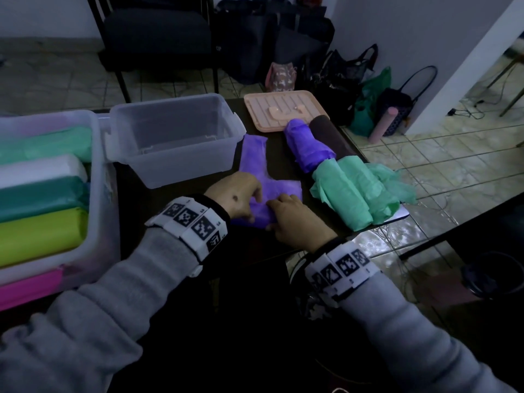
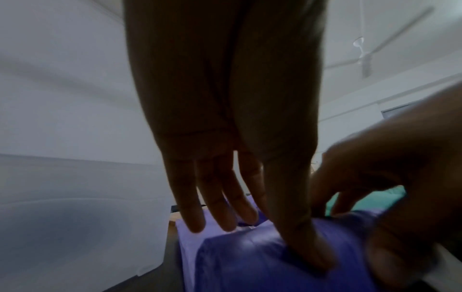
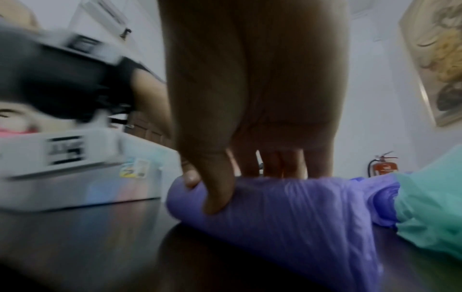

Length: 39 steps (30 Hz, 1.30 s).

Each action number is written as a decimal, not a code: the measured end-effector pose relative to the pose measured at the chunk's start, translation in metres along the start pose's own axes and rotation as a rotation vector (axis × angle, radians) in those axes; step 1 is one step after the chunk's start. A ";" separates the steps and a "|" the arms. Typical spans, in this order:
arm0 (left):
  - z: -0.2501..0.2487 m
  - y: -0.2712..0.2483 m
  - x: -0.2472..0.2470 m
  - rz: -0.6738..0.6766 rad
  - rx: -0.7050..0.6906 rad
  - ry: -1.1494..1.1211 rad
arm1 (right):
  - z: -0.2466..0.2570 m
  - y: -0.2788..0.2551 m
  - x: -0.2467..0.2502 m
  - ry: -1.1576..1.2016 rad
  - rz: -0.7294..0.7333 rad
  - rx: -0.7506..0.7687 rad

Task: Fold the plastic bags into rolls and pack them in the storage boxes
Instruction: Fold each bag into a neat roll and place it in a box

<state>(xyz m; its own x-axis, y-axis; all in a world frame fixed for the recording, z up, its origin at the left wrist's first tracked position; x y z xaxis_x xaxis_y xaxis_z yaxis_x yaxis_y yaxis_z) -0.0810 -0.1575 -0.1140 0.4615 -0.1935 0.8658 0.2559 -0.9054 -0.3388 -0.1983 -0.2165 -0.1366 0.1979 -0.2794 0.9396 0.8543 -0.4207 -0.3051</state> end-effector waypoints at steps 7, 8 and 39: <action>-0.005 -0.003 -0.015 -0.028 0.016 0.111 | -0.012 0.022 0.010 0.196 0.188 -0.048; -0.005 -0.002 -0.016 -0.037 0.016 0.132 | -0.013 0.021 0.012 0.248 0.151 -0.041; 0.007 -0.009 -0.010 0.024 0.071 -0.034 | -0.006 0.026 0.010 0.254 0.298 -0.006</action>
<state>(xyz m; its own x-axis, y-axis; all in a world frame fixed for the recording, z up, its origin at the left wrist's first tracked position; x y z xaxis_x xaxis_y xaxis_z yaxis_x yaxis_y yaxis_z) -0.0819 -0.1450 -0.1221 0.4966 -0.2010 0.8444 0.3031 -0.8714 -0.3857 -0.1771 -0.2356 -0.1361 0.3111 -0.5948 0.7413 0.7741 -0.2939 -0.5607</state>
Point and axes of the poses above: each hand's wrist, its own y-axis towards the middle knuckle, its own x-axis out of the back of the hand, z = x × y, the point moved 3 cm from there along y, towards the middle knuckle, and after that the axes turned 4 degrees about z, right-handed, at the moved point
